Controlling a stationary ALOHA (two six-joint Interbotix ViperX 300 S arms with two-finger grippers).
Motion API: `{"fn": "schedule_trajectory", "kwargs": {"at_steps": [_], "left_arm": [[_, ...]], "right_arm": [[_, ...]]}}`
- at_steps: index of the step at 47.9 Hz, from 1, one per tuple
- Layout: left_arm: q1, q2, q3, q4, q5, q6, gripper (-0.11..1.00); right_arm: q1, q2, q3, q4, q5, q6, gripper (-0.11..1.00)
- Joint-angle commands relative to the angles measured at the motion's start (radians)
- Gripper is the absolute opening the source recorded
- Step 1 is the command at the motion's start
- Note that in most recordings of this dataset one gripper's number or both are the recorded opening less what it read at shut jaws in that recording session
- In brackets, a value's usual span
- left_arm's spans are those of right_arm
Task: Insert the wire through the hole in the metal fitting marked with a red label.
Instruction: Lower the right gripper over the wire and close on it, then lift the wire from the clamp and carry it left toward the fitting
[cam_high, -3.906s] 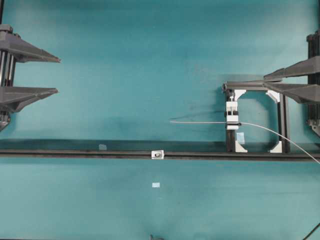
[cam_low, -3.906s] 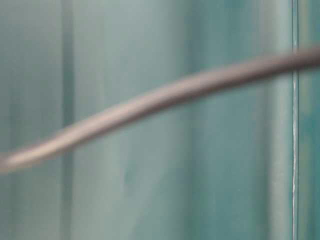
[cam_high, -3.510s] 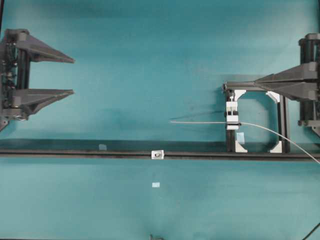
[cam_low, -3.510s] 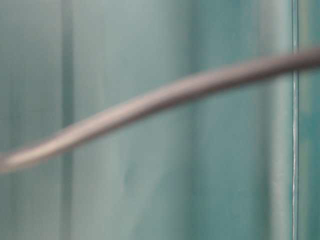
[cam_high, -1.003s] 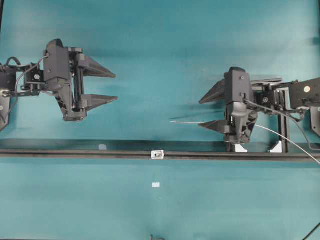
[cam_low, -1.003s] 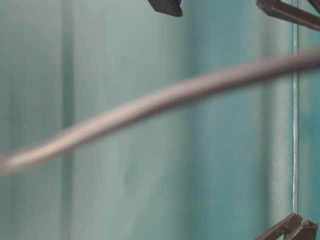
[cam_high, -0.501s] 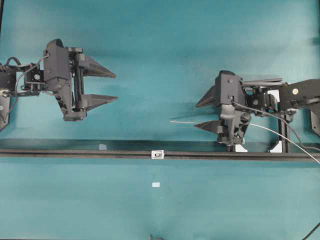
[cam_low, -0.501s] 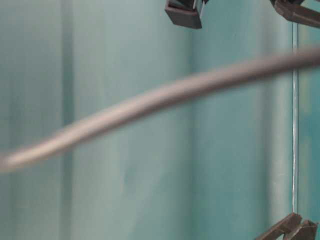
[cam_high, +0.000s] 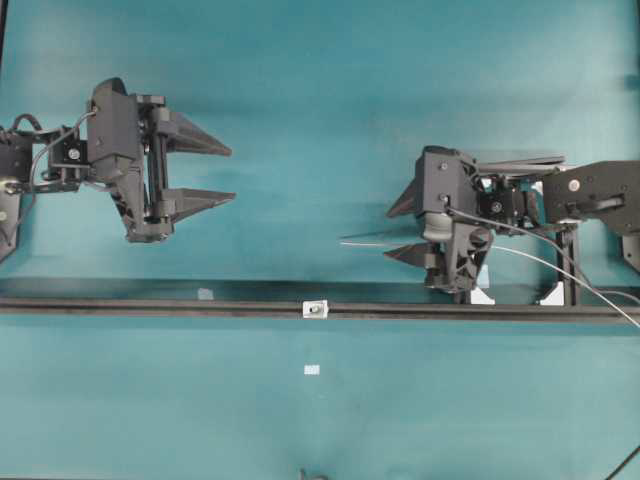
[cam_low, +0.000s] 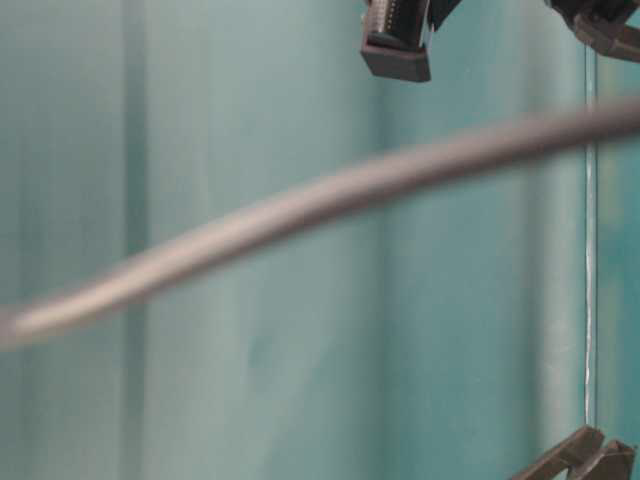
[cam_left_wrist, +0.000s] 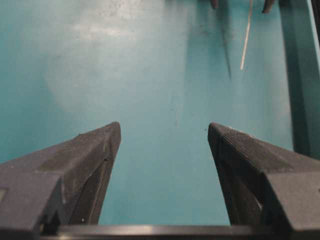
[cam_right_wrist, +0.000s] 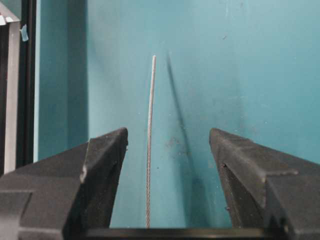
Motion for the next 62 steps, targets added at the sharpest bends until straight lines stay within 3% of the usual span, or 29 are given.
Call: {"fn": "schedule_trajectory", "kwargs": {"at_steps": [1,12,17,26,30,62], "left_arm": [[0.002,-0.008,-0.011,-0.002,-0.011,-0.002,0.97],[0.002,-0.008,-0.011,-0.002,-0.011,-0.002,0.96],[0.002,-0.008,-0.009,-0.002,-0.011,-0.002,0.96],[0.002,-0.008,-0.012,-0.002,-0.011,-0.002,0.96],[0.002,-0.008,-0.014,-0.002,-0.011,-0.002,0.96],[0.002,-0.008,-0.015,-0.002,-0.011,-0.005,0.96]], "right_arm": [[0.002,-0.006,-0.018,0.003,-0.003,0.002,0.69],[0.002,0.003,-0.020,0.002,-0.002,0.002,0.60],[0.002,0.003,-0.018,0.002,0.002,0.002,0.50],[0.002,0.003,-0.021,-0.002,0.029,0.000,0.11],[0.002,0.003,-0.021,-0.002,0.037,0.000,0.01],[0.002,-0.021,-0.020,-0.008,0.002,-0.014,-0.01]]}}
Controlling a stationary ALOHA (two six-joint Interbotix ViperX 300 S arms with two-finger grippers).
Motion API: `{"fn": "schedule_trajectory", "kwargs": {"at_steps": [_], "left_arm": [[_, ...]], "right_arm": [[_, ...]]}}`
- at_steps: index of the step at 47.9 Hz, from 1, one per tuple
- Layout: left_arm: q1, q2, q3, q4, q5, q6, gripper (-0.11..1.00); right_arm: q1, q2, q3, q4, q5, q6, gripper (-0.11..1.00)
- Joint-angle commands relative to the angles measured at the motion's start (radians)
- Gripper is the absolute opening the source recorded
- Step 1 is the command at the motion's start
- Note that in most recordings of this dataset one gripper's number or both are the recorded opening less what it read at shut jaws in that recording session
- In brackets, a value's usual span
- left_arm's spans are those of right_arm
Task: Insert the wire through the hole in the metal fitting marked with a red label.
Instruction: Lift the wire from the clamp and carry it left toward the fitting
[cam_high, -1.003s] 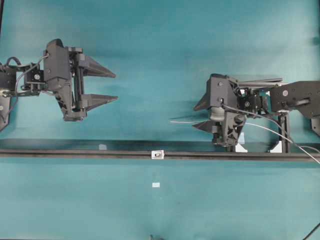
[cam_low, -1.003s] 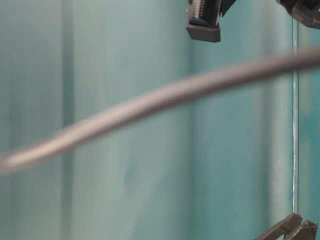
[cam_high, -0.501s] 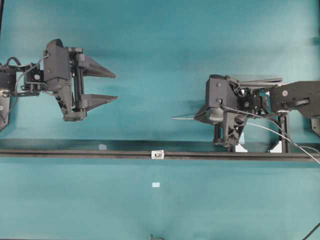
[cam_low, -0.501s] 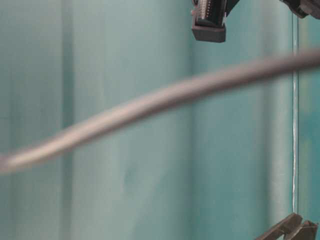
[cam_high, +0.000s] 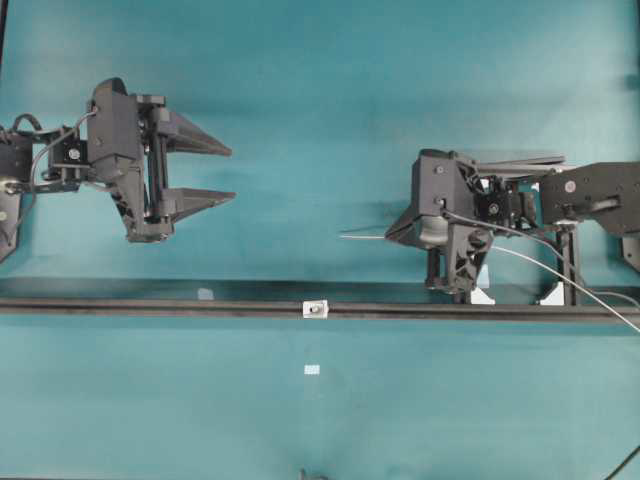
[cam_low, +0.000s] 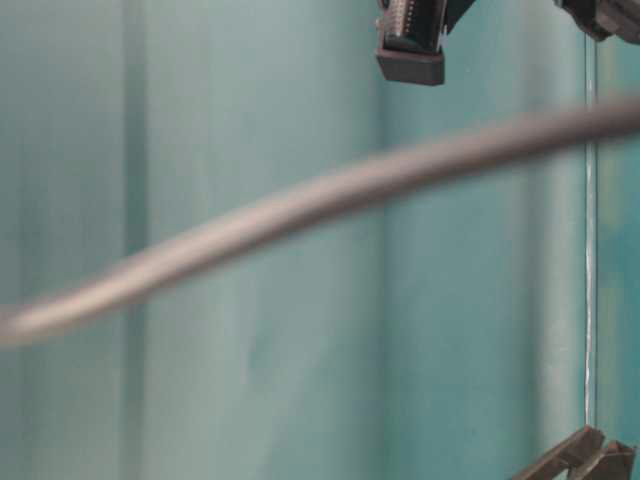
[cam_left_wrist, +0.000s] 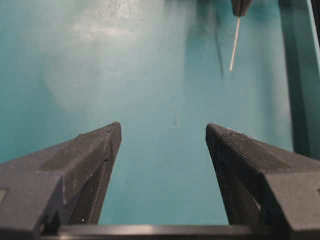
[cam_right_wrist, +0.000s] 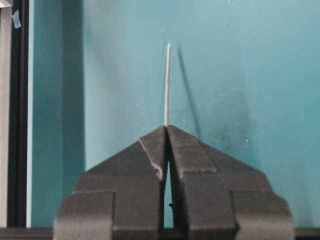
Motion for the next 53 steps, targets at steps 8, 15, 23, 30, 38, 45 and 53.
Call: {"fn": "schedule_trajectory", "kwargs": {"at_steps": [8,15,23,30,38,45,53], "left_arm": [[0.002,-0.012,-0.015,-0.003,-0.009,-0.005,0.96],[0.002,-0.017,-0.015,-0.003,-0.009,-0.006,0.96],[0.002,-0.017,-0.015,-0.003,-0.009,-0.006,0.96],[0.002,-0.017,-0.017,-0.003,-0.008,-0.006,0.96],[0.002,-0.017,-0.017,-0.003,-0.009,-0.006,0.96],[0.002,-0.018,-0.020,-0.003,-0.009,-0.006,0.96],[0.002,-0.018,-0.026,-0.003,-0.009,-0.006,0.96]], "right_arm": [[-0.002,-0.069,-0.018,-0.031,-0.006,-0.008,-0.01],[-0.009,-0.110,-0.015,-0.054,0.005,-0.008,-0.01],[-0.012,-0.163,-0.011,-0.081,0.037,-0.008,-0.01],[-0.018,-0.206,-0.009,-0.103,0.087,-0.008,-0.01],[-0.021,-0.239,-0.008,-0.124,0.141,-0.008,-0.01],[-0.021,-0.276,0.002,-0.140,0.149,-0.008,-0.01],[-0.021,-0.305,0.028,-0.140,0.121,-0.002,-0.01]]}}
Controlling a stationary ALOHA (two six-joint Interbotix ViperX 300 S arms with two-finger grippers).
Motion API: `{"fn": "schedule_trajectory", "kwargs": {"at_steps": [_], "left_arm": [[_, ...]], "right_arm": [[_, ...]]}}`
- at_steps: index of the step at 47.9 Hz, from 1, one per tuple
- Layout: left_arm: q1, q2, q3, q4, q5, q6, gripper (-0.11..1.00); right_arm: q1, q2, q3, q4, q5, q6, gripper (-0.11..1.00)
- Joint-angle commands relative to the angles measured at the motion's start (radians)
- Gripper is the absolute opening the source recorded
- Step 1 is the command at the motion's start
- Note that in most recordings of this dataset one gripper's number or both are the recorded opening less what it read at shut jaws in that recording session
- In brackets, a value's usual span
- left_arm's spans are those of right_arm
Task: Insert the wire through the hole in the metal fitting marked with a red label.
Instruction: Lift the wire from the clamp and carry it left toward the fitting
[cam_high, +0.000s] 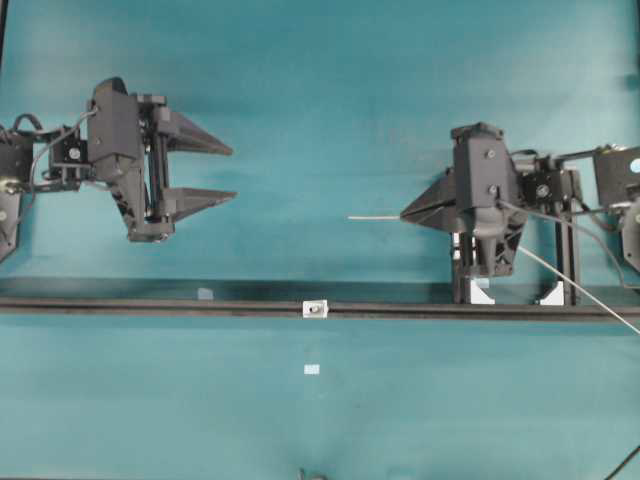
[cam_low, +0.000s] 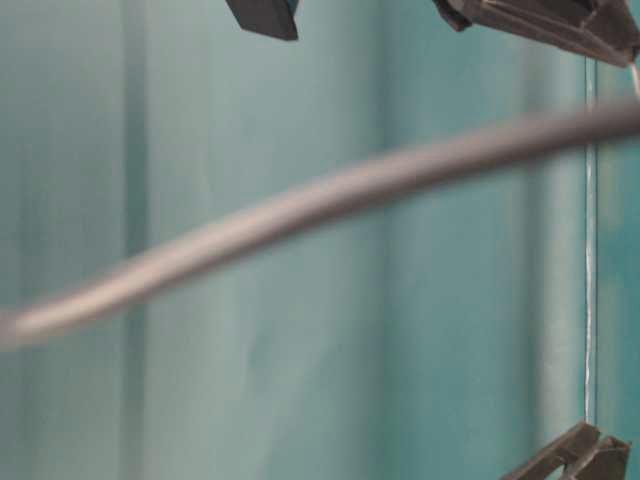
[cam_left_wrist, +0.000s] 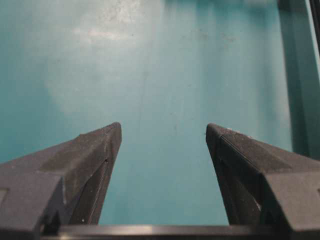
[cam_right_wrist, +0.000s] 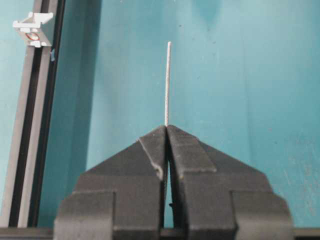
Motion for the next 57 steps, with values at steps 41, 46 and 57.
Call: {"fn": "schedule_trajectory", "kwargs": {"at_steps": [41,46,57], "left_arm": [[-0.130,0.017,-0.008,-0.014,-0.137,-0.035,0.93],[-0.146,0.026,-0.003,-0.015,-0.150,-0.035,0.93],[-0.195,0.034,-0.002,-0.029,-0.153,-0.035,0.92]], "right_arm": [[0.114,0.014,0.101,0.146,-0.311,0.031,-0.01],[0.141,0.028,0.100,0.163,-0.330,0.029,-0.01],[0.192,0.069,0.091,0.218,-0.376,0.023,-0.01]]}}
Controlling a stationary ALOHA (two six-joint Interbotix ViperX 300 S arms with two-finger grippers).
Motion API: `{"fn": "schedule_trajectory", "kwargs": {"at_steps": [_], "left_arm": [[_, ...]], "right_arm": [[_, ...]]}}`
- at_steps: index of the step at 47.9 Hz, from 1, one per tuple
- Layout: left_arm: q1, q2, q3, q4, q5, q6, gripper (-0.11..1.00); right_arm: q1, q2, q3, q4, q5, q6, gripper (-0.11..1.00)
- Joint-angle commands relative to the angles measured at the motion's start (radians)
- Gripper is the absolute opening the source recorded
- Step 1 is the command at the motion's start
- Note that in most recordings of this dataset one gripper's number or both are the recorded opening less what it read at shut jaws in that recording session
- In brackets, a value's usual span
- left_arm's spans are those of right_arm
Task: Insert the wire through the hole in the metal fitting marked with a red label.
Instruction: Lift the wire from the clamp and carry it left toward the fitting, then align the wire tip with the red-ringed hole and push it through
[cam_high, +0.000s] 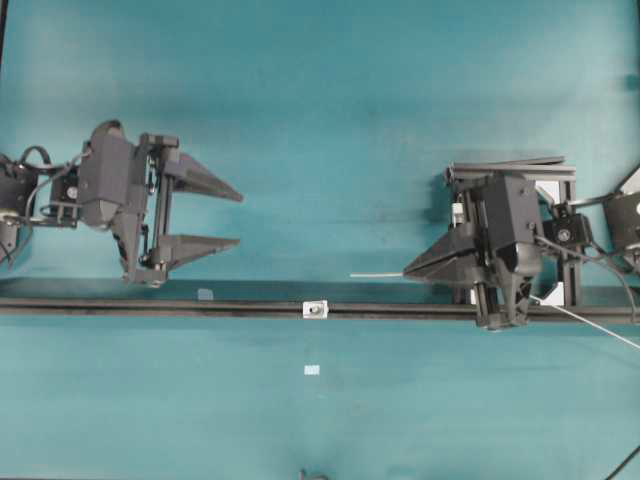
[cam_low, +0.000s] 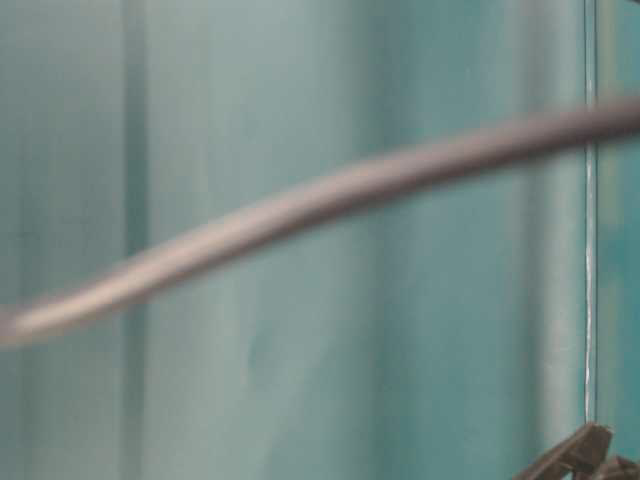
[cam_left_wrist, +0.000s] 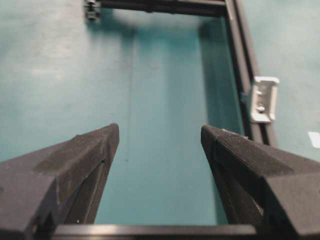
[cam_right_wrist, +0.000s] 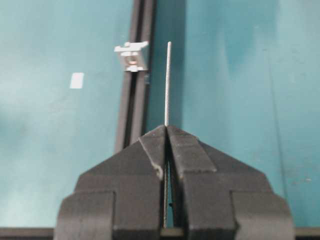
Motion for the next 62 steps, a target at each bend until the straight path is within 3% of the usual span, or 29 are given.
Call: {"fn": "schedule_trajectory", "kwargs": {"at_steps": [1,10,15,19,30,36,48,62], "left_arm": [[-0.021,-0.005,-0.005,-0.005,-0.011,-0.002,0.92],[-0.063,-0.005,0.006,-0.011,-0.011,-0.003,0.79],[-0.086,-0.005,0.005,-0.014,-0.014,-0.005,0.75],[-0.101,-0.005,0.000,-0.014,-0.014,-0.005,0.75],[-0.112,-0.003,0.002,-0.015,-0.014,-0.008,0.75],[-0.112,-0.002,0.025,-0.014,-0.031,-0.008,0.75],[-0.132,0.000,0.064,-0.014,-0.118,-0.008,0.75],[-0.137,0.175,0.000,-0.011,-0.166,-0.009,0.75]], "right_arm": [[0.020,0.008,-0.020,0.032,-0.028,-0.005,-0.01],[0.074,0.051,-0.035,0.107,-0.077,-0.044,-0.01],[0.100,0.064,-0.034,0.176,-0.106,-0.092,-0.01],[0.121,0.075,-0.028,0.264,-0.132,-0.149,-0.01],[0.221,0.138,-0.035,0.589,-0.219,-0.374,-0.01],[0.268,0.176,-0.051,0.709,-0.259,-0.480,-0.01],[0.275,0.192,-0.055,0.724,-0.265,-0.506,-0.01],[0.275,0.192,-0.048,0.724,-0.253,-0.506,-0.01]]}}
